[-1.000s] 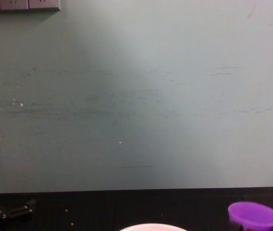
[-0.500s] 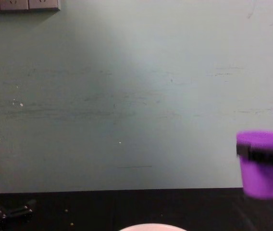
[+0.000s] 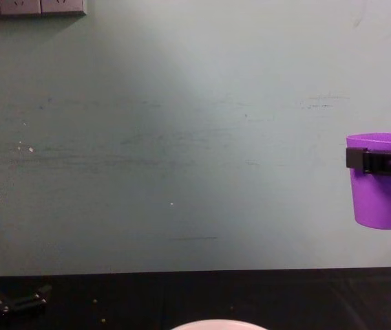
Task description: Pick up the cup and pour the mung beans from the cup into the bowl.
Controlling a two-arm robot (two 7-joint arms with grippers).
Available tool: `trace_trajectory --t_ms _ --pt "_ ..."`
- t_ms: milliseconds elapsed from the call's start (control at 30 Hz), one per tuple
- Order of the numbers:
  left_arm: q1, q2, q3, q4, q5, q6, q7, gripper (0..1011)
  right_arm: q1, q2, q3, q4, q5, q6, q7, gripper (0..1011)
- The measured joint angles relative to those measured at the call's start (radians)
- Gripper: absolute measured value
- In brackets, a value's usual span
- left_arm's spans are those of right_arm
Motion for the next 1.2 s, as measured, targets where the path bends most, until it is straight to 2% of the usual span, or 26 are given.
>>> trace_trajectory --t_ms 1200 --pt "0.000 0.000 0.000 0.000 0.000 0.000 0.000 1000 0.001 0.000 -0.005 0.012 0.000 -0.008 0.005 722"
